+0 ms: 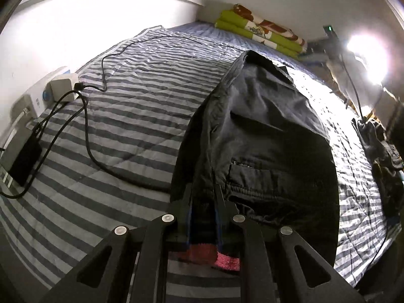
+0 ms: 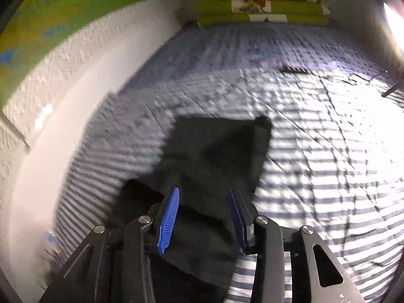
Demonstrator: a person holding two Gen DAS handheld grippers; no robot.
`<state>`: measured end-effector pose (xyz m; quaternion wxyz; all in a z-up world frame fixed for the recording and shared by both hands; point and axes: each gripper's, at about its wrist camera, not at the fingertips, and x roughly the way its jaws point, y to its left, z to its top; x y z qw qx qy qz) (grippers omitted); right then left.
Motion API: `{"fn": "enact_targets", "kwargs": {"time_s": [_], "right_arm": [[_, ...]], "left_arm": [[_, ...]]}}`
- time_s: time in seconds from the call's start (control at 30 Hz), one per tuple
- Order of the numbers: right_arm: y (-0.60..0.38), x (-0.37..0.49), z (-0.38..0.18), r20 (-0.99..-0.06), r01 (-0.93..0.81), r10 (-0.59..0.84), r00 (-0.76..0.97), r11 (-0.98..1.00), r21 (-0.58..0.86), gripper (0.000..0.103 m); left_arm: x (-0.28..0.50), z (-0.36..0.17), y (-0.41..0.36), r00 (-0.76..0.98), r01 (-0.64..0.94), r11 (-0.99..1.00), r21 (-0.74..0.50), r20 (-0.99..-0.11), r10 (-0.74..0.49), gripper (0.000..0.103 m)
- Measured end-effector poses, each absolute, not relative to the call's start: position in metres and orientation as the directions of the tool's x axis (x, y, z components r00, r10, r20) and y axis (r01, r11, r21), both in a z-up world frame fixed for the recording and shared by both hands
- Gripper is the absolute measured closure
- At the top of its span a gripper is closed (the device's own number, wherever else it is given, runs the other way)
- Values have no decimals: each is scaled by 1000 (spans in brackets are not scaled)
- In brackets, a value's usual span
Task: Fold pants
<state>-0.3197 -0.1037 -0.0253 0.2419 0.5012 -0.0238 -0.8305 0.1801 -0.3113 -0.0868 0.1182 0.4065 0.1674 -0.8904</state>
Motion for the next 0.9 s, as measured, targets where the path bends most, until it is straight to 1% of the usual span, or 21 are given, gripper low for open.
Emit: {"fn": "enact_targets", "kwargs": {"time_s": [0.1, 0.13, 0.27, 0.33, 0.4, 0.43, 0.47, 0.53, 0.57, 0.63, 0.67, 0.7, 0.77, 0.83, 0.9], "right_arm": [[-108, -316, -59, -836, 408, -479, -266, -842, 353, 69], [-120, -313, -72, -845, 431, -483, -231, -829, 356, 70], [-168, -311, -106, -882, 517, -440, -170, -801, 301, 70], [-196, -332, -112, -897, 511, -368, -244, -835, 203, 72], [-207, -362, -94, -865, 430, -329, -379, -890, 150, 72], [-204, -372, -80, -831, 383, -341, -440, -908, 170, 69], [-197, -381, -66, -794, 339, -376, -478, -913, 228, 66], [-189, -389, -57, -787, 329, -416, -456, -900, 285, 65], [-184, -388, -55, -789, 340, -414, -454, -899, 276, 65], [-174, -384, -52, -794, 351, -371, -482, -912, 213, 65], [-163, -381, -53, -796, 341, -368, -480, -915, 217, 65], [-146, -375, -57, -796, 334, -409, -446, -901, 276, 65], [-120, -368, -64, -795, 325, -456, -401, -882, 341, 65], [-90, -345, -72, -798, 326, -481, -363, -868, 374, 65], [-67, -316, -81, -804, 335, -508, -311, -850, 407, 65]], "left_arm": [[174, -90, -311, -631, 350, -917, -190, -771, -81, 89], [172, -91, -312, -628, 352, -916, -189, -774, -81, 89], [166, -96, -314, -618, 360, -913, -189, -782, -81, 89], [162, -97, -313, -611, 363, -914, -183, -787, -85, 89], [157, -98, -313, -603, 366, -915, -170, -792, -94, 89], [156, -98, -313, -601, 366, -915, -167, -794, -96, 89], [154, -99, -313, -599, 367, -916, -165, -795, -97, 89], [152, -99, -315, -599, 369, -913, -173, -795, -92, 89], [150, -99, -315, -600, 374, -909, -183, -795, -87, 89], [149, -99, -314, -601, 372, -911, -180, -794, -89, 89], [148, -98, -314, -601, 371, -912, -175, -794, -92, 89], [148, -98, -314, -601, 372, -911, -177, -794, -91, 89], [150, -96, -316, -604, 376, -905, -197, -793, -78, 89], [152, -93, -320, -612, 381, -897, -223, -789, -63, 89], [154, -87, -318, -618, 376, -900, -223, -784, -64, 89]]}}
